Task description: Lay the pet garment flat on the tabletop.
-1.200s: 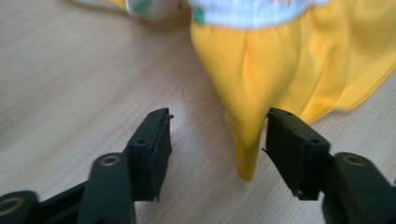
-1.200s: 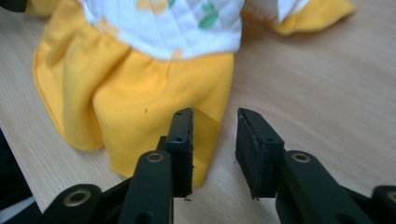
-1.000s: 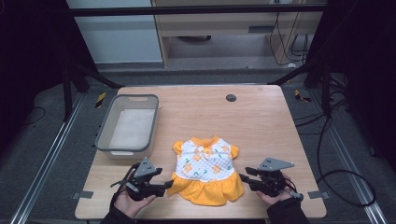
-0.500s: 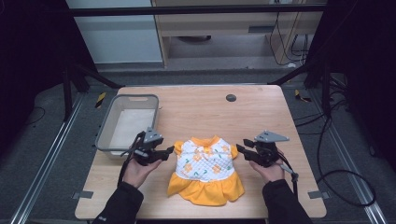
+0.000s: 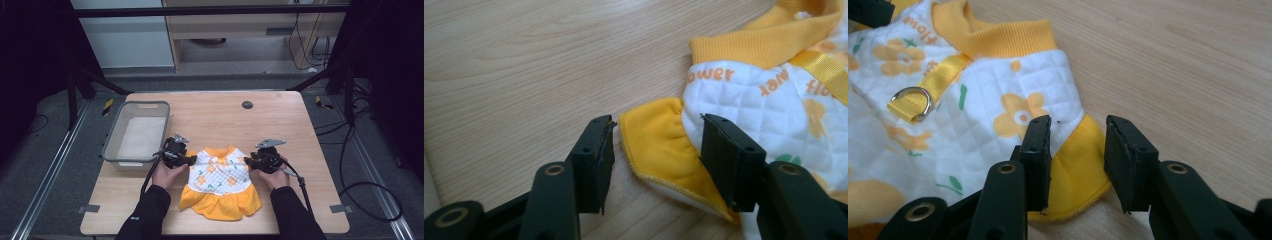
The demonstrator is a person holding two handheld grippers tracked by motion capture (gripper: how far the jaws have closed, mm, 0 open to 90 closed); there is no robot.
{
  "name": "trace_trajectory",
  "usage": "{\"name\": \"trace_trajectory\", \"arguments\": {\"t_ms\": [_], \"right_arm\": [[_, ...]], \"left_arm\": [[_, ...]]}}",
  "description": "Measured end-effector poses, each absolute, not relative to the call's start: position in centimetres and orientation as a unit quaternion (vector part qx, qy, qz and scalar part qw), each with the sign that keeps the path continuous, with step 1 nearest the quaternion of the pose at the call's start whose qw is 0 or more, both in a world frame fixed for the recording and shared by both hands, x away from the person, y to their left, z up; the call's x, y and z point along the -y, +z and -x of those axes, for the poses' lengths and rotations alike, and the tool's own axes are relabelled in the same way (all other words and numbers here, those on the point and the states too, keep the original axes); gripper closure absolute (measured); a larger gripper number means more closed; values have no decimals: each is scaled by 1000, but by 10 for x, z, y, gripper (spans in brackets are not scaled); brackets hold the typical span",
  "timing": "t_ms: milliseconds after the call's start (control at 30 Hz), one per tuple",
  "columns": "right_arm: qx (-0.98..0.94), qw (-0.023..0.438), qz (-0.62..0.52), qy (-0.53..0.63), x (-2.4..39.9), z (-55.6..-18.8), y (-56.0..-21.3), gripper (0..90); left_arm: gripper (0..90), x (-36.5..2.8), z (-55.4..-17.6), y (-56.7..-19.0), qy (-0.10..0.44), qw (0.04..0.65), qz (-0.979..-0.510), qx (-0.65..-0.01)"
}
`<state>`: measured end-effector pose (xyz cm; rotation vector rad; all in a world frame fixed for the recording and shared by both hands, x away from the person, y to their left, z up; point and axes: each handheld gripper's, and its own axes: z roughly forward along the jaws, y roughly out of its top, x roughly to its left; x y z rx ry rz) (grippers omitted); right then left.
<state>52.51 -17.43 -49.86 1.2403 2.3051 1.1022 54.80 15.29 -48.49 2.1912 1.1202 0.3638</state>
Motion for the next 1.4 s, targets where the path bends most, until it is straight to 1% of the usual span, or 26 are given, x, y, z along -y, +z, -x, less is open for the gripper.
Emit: {"name": "trace_trajectory", "arguments": {"t_ms": [133, 167, 267, 300, 333, 367, 433, 533, 600, 700, 733, 767, 800, 833, 867, 900, 933, 967, 1000, 1033, 1067, 1100, 1133, 1267, 1333, 1400], "right_arm": [[-803, 146, -434, 383, 174, -525, -500, 671], [-803, 144, -435, 381, 174, -525, -500, 694], [-804, 132, -438, 380, 173, -524, -499, 800], [-804, 132, -438, 380, 173, -524, -499, 800], [-804, 124, -439, 380, 172, -524, -499, 840], [-805, 124, -439, 379, 172, -524, -499, 852], [-807, 121, -438, 376, 172, -524, -497, 862], [-808, 131, -432, 380, 172, -523, -491, 866], [-804, 133, -431, 388, 173, -522, -487, 867], [-785, 151, -421, 429, 176, -521, -465, 870], [-785, 151, -421, 429, 176, -521, -465, 870], [-777, 171, -413, 443, 175, -524, -455, 871], [-777, 171, -413, 443, 175, -524, -455, 871], [-770, 193, -407, 452, 172, -531, -444, 870], [-770, 193, -407, 452, 172, -531, -444, 870], [-758, 217, -411, 457, 169, -540, -435, 866], [-758, 217, -411, 457, 169, -540, -435, 866], [-754, 227, -414, 456, 168, -545, -431, 860], [-750, 238, -426, 447, 165, -556, -427, 787], [-750, 238, -426, 447, 165, -556, -427, 787], [-750, 270, -428, 427, 162, -563, -425, 689], [-747, 275, -432, 425, 163, -563, -424, 688], [-745, 273, -432, 429, 164, -563, -423, 679], [-748, 268, -423, 435, 168, -556, -422, 676], [-761, 250, -411, 435, 167, -546, -424, 680], [-765, 242, -408, 436, 166, -543, -425, 682]], "left_arm": [[581, -151, -546, -488, 142, 318, -837, -421], [635, -151, -545, -489, 136, 325, -834, -424], [726, -152, -543, -491, 130, 335, -830, -426], [757, -152, -543, -491, 130, 335, -830, -426], [791, -152, -543, -491, 125, 336, -828, -430], [825, -153, -544, -490, 119, 337, -827, -435], [856, -153, -544, -490, 116, 338, -825, -438], [869, -155, -542, -485, 123, 340, -824, -437], [871, -156, -541, -481, 127, 347, -822, -434], [872, -158, -540, -453, 154, 379, -811, -419], [872, -158, -540, -453, 154, 379, -811, -419], [871, -155, -542, -434, 174, 393, -805, -409], [872, -155, -542, -434, 174, 393, -805, -409], [872, -152, -547, -416, 198, 403, -799, -401], [871, -152, -547, -416, 198, 403, -799, -401], [870, -149, -554, -402, 227, 408, -788, -402], [864, -149, -554, -402, 227, 408, -788, -402], [864, -148, -566, -396, 252, 413, -768, -419], [722, -148, -572, -396, 261, 414, -759, -430], [580, -148, -572, -396, 261, 414, -759, -430], [549, -148, -576, -397, 269, 411, -755, -434], [531, -151, -578, -397, 274, 398, -758, -438], [501, -153, -576, -397, 269, 402, -758, -437], [501, -158, -566, -401, 254, 418, -758, -432], [508, -159, -560, -404, 239, 421, -764, -427], [540, -159, -553, -408, 227, 418, -776, -415]]}}
